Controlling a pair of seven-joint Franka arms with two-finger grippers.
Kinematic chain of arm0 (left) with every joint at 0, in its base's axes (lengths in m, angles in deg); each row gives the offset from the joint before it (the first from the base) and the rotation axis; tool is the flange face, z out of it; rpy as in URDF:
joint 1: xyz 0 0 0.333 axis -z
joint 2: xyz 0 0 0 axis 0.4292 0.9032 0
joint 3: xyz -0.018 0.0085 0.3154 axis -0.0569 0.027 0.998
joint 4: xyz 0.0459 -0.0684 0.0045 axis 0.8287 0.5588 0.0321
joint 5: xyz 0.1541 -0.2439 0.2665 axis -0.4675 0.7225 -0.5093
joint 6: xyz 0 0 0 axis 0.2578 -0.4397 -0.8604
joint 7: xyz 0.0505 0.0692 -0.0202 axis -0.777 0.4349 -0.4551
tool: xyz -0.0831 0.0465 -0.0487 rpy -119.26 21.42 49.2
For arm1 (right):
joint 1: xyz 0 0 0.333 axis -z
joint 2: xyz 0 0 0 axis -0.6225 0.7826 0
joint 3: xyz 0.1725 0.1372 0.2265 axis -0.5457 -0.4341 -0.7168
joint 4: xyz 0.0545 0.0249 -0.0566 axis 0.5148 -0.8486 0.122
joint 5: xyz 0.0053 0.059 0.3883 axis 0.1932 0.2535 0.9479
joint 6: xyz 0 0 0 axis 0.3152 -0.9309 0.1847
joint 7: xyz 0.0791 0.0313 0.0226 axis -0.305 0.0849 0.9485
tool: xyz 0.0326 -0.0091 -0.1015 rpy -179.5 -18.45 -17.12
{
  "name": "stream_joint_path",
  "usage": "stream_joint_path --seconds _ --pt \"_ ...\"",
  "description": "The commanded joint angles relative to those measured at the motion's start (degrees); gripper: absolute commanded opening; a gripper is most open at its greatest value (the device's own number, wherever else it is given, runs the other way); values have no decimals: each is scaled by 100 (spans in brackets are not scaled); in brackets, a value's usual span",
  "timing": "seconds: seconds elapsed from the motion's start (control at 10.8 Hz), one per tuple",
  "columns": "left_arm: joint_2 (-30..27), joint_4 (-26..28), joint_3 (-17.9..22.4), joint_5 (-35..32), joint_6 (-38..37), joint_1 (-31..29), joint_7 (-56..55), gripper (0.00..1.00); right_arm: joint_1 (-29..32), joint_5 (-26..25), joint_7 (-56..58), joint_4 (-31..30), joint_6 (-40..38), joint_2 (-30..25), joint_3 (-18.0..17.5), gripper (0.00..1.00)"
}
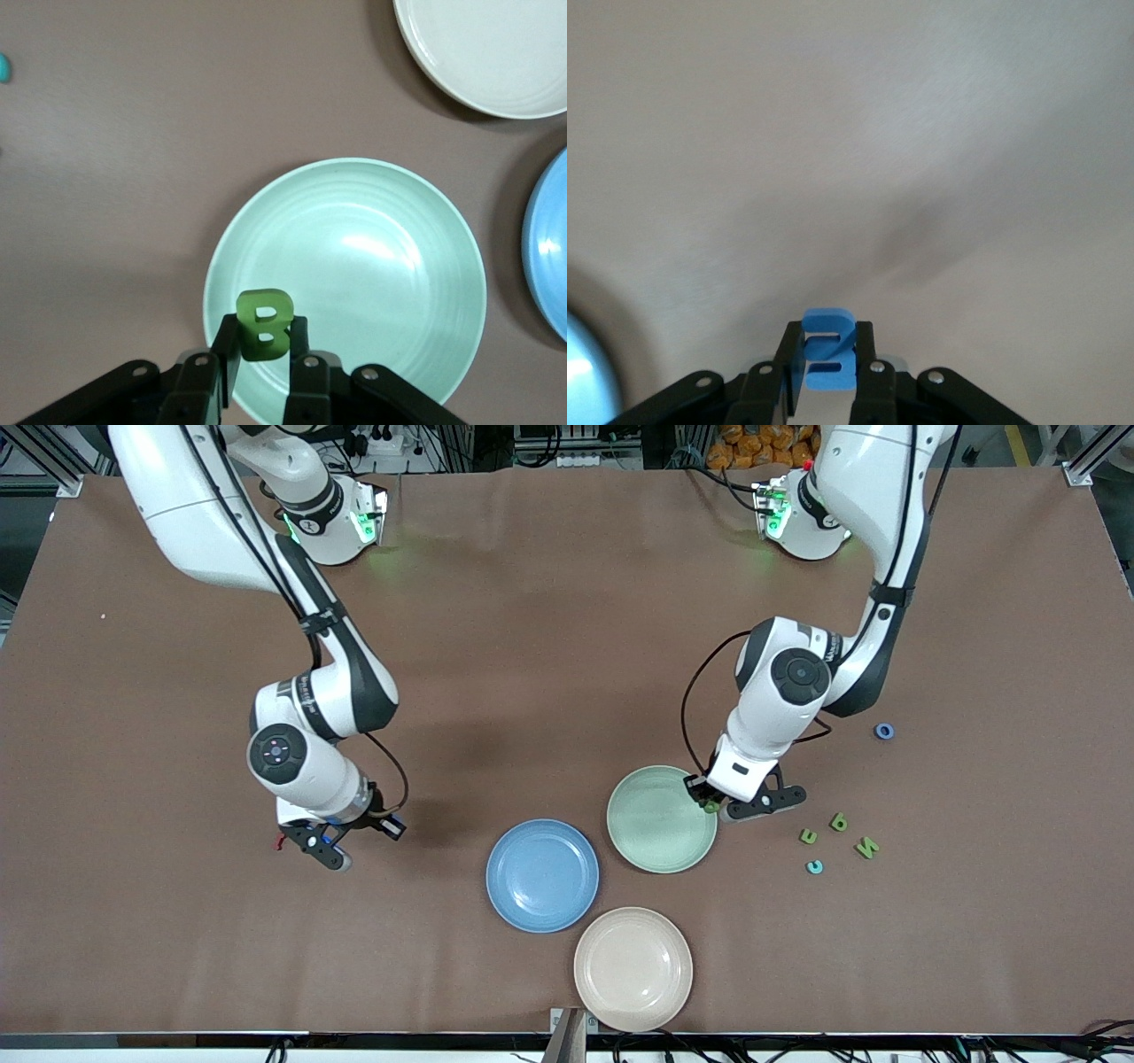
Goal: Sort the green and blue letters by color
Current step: 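Drop the blue 3 in the blue plate while the left drops B in green plate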
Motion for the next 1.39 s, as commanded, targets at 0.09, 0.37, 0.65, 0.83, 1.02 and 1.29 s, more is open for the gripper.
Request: stream_joint_path --seconds 0.09,0.37,0.65,0.83,1.02,1.29 --pt "725 -786 127 177 -82 179 -172 42 -601 675 -1259 1007 -59 670 29 0" --pt "638 -805 136 98 -82 109 -93 100 -892 872 -2067 1920 28 1232 29 0" --pt "339 -761 83 -541 -756 -399 169 100 -963 915 -2447 2476 99 1559 21 0" --pt "259 -734 -162 -772 -1005 -1065 643 100 -1007 1273 -2623 2599 991 1699 -40 0" --pt "259 -743 -207 -851 -1180 -1637 934 100 -1007 1521 -2624 2722 1382 1779 -67 13" --pt "477 -813 -224 -1334 -1374 -2446 1154 100 -1033 1443 -2589 2662 1321 1771 -50 76"
